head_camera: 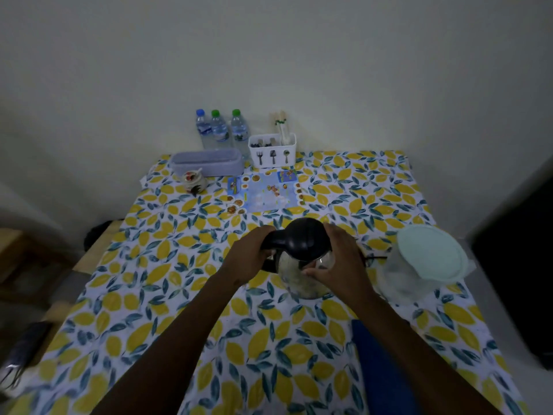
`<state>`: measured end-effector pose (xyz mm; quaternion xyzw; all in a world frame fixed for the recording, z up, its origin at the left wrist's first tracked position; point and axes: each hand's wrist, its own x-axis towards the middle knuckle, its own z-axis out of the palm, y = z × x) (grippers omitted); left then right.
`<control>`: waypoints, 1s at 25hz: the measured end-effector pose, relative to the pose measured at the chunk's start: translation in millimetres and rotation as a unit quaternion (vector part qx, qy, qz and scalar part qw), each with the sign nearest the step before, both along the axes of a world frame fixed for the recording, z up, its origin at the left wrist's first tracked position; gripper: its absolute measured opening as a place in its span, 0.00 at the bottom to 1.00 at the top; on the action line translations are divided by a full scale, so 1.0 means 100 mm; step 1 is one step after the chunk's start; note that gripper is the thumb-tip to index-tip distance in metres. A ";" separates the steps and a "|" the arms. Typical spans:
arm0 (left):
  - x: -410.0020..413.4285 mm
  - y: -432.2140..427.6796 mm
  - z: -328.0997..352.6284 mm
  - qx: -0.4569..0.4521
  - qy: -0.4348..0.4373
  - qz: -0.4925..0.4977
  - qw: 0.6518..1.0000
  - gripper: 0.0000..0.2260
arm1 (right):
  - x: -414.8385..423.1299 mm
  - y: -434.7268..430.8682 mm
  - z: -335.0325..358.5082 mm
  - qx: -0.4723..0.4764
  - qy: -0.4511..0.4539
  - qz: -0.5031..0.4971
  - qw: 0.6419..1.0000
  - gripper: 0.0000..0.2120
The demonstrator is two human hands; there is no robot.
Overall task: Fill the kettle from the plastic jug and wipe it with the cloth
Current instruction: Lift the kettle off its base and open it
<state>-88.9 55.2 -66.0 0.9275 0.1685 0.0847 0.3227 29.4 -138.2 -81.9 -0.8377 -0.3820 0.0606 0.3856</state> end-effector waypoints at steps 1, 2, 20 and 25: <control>-0.17 0.08 -0.04 0.001 0.007 0.010 1.000 0.13 | -0.17 0.08 -0.01 0.000 0.018 0.007 1.000 0.49; -0.34 0.16 -0.07 0.001 0.016 0.018 1.000 0.13 | -0.32 0.16 -0.03 -0.003 0.036 0.014 0.999 0.49; -1.10 0.68 -0.44 -0.063 0.048 -0.016 0.997 0.19 | -1.22 0.71 -0.54 -0.093 0.045 -0.001 0.995 0.55; -0.96 0.40 -0.42 0.041 0.054 0.029 0.997 0.29 | -1.27 0.61 -0.72 -0.155 -0.060 -0.001 0.986 0.55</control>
